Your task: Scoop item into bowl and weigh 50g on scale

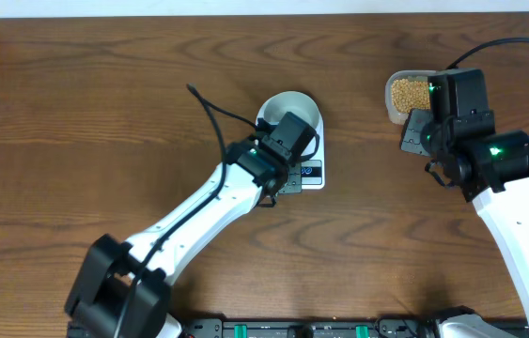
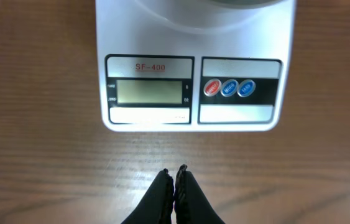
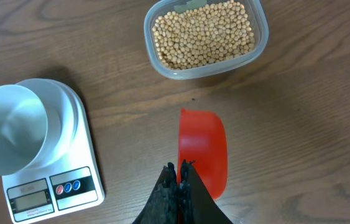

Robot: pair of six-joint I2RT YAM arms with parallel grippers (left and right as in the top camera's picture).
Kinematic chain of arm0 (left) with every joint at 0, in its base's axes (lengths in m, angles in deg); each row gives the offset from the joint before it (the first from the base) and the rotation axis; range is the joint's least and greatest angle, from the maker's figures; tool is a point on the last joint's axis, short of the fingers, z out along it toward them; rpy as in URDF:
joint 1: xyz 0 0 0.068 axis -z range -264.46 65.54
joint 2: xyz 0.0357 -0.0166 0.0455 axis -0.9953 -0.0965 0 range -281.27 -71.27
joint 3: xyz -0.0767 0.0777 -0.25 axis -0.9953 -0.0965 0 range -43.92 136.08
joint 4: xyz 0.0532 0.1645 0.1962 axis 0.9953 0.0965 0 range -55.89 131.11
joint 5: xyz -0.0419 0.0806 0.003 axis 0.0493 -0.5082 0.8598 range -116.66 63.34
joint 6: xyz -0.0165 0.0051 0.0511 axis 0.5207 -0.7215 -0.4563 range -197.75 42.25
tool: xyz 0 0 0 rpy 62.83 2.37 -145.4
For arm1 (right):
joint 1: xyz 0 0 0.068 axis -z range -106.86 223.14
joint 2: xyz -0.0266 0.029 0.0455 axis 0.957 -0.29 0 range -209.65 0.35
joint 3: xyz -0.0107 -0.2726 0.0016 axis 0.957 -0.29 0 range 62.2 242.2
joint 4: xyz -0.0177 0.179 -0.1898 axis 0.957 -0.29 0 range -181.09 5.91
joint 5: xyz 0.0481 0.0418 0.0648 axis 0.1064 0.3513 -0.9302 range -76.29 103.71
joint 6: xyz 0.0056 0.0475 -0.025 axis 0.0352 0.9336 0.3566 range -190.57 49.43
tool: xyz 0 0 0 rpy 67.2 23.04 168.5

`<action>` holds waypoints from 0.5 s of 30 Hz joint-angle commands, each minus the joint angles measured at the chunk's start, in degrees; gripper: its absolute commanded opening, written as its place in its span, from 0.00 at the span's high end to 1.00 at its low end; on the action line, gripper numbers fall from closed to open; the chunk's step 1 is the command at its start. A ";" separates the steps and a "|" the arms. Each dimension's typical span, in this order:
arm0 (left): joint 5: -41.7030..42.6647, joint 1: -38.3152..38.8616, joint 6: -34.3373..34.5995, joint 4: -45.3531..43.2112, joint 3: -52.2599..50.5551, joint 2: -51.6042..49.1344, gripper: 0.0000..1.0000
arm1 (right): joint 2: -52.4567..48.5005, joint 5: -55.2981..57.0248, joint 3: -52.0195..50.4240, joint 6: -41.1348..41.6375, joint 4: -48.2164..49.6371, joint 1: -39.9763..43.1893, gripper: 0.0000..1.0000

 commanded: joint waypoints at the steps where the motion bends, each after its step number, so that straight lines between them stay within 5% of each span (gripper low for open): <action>1: -0.37 0.17 2.03 -1.57 -0.66 -2.84 0.93 | 0.81 0.04 1.22 -0.81 0.00 0.24 0.99; 15: -6.56 0.17 1.31 -8.28 -0.66 -4.61 0.93 | 0.81 -2.10 1.22 -0.79 0.81 0.24 0.99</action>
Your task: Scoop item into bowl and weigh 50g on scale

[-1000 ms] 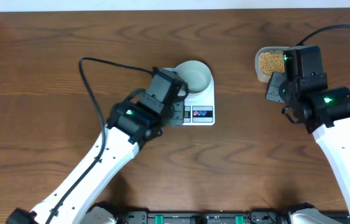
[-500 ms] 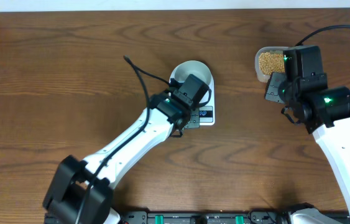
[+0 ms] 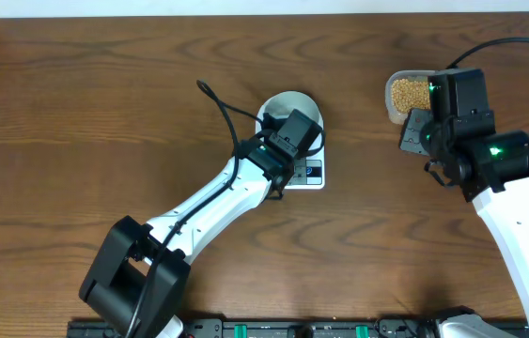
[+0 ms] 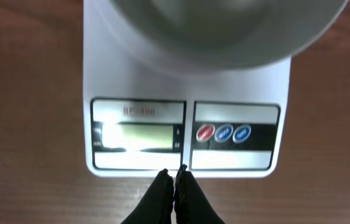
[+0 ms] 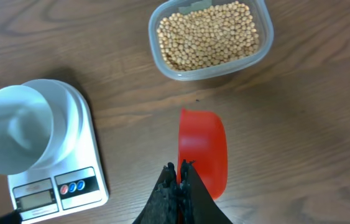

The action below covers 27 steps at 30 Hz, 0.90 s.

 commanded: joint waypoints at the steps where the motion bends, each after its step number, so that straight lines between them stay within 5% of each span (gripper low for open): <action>1: -2.89 0.13 0.72 -0.68 -0.63 -0.39 0.93 | 0.81 -1.18 1.22 -0.79 0.15 0.24 0.99; 13: -9.75 2.82 1.01 -1.46 -1.07 -1.84 0.93 | 0.81 -1.22 1.22 -0.79 0.11 0.24 0.99; 20: -17.99 7.43 8.76 -1.66 -1.07 -2.21 0.93 | 0.79 -1.20 1.22 -0.79 0.20 0.24 0.99; 27: -18.32 7.48 9.29 -2.19 -1.07 -3.50 0.93 | 0.79 -1.20 1.22 -0.76 0.37 0.24 0.99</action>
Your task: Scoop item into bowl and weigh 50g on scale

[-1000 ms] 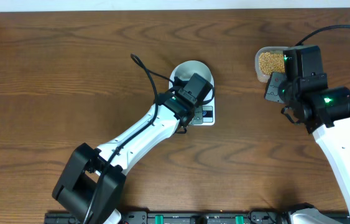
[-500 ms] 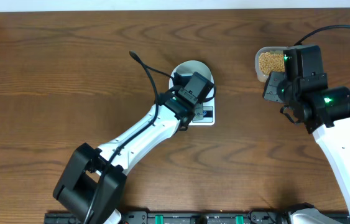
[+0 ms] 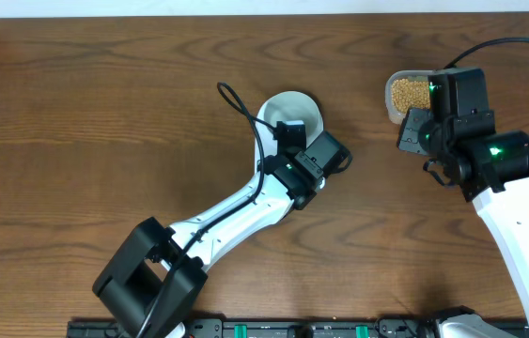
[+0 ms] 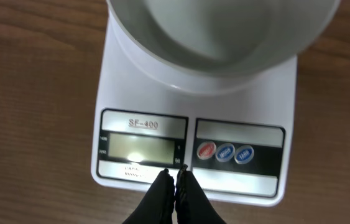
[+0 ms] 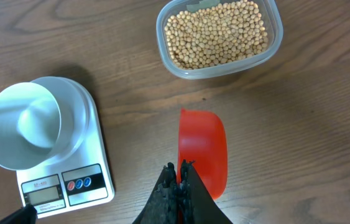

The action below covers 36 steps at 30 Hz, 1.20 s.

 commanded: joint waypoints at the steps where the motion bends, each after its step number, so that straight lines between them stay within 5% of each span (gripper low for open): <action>1: -2.62 -0.24 1.73 -0.17 -0.57 -1.68 0.93 | 0.79 0.09 1.22 -0.76 0.26 0.24 0.99; 36: -2.95 -0.13 -0.83 -4.42 -0.57 -8.44 0.93 | 0.79 0.09 1.22 -0.59 0.92 0.24 0.99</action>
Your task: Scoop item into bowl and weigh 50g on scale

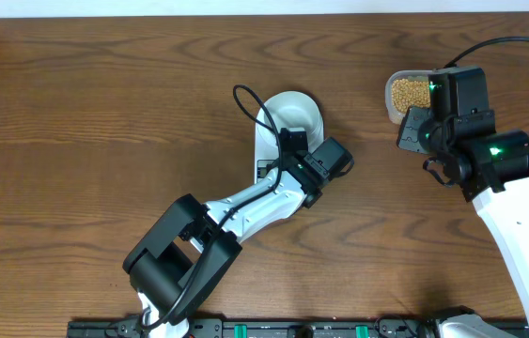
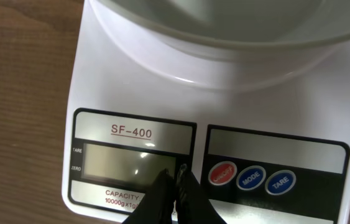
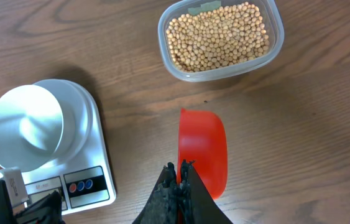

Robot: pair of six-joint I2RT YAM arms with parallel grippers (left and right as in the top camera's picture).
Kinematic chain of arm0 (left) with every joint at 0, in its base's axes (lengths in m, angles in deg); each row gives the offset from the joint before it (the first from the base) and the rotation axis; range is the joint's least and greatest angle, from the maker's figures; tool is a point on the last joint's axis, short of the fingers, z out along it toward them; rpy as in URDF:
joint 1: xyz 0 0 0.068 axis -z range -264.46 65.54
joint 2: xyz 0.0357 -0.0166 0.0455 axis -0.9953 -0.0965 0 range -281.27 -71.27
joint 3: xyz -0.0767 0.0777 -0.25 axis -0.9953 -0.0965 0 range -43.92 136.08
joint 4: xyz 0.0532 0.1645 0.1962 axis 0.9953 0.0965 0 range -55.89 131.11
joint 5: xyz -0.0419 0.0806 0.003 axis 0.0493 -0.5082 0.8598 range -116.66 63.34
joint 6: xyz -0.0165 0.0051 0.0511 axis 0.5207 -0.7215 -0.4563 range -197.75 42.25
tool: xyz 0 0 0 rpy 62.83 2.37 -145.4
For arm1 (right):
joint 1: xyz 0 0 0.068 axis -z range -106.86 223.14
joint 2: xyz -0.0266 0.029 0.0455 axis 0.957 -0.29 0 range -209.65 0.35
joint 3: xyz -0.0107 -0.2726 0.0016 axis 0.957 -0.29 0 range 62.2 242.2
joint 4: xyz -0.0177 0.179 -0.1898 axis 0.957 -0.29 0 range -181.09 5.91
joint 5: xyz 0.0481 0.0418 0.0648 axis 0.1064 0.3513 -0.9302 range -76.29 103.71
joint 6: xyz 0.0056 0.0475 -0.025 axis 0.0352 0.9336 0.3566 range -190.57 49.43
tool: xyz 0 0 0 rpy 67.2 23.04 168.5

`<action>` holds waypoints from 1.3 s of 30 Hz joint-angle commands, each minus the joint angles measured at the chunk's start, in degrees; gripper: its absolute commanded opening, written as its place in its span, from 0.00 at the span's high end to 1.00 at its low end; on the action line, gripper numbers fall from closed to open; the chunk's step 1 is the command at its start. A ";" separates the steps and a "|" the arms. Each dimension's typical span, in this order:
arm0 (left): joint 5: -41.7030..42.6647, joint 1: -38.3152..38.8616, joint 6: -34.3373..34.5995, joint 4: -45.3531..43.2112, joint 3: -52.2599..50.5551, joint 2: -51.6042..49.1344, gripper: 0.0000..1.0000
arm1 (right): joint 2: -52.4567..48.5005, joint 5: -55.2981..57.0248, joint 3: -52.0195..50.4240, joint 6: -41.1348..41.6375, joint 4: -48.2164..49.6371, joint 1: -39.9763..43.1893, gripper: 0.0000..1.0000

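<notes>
A white SF-400 scale [image 2: 100, 74] carries a pale bowl [image 2: 224, 18]. My left gripper [image 2: 175, 171] is shut and empty, its tips low over the right end of the display [image 2: 125, 169], just left of the red button [image 2: 222, 174]. No digits show on the display. My right gripper [image 3: 179, 167] is shut on the handle of a red scoop [image 3: 204, 152], held above the table. Beyond the scoop stands a clear tub of soybeans [image 3: 218, 37]. In the overhead view the left wrist covers the scale's panel below the bowl [image 1: 294, 111].
Blue MODE [image 2: 252, 179] and TARE [image 2: 280, 183] buttons sit right of the red one. The left arm's black wrist [image 3: 13, 199] shows in the right wrist view beside the scale [image 3: 97, 158]. Bare wood lies between the scale and the tub [image 1: 407, 94].
My left gripper has come lower and closer to the scale's panel, its tips now at the display's right end beside the red button. The right gripper and scoop have hardly moved.
My shut left gripper was first over the table in front of the scale, then at the scale's front edge, then over the lower edge of the display, and now sits close over the panel. The right gripper held the red scoop throughout.
</notes>
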 commanded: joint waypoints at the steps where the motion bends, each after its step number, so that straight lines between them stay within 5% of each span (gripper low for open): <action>1: -0.26 -0.09 -2.93 -0.98 -0.37 -0.04 0.93 | 0.76 0.11 1.22 -0.59 0.28 0.24 0.99; 16: 3.15 -0.07 -8.81 -3.65 -0.37 -0.87 0.93 | 0.76 0.11 1.22 -0.59 0.17 0.24 0.99; 39: 3.19 -0.09 -8.92 -4.76 -0.37 -2.38 0.93 | 0.76 0.11 1.22 -0.61 0.11 0.24 0.99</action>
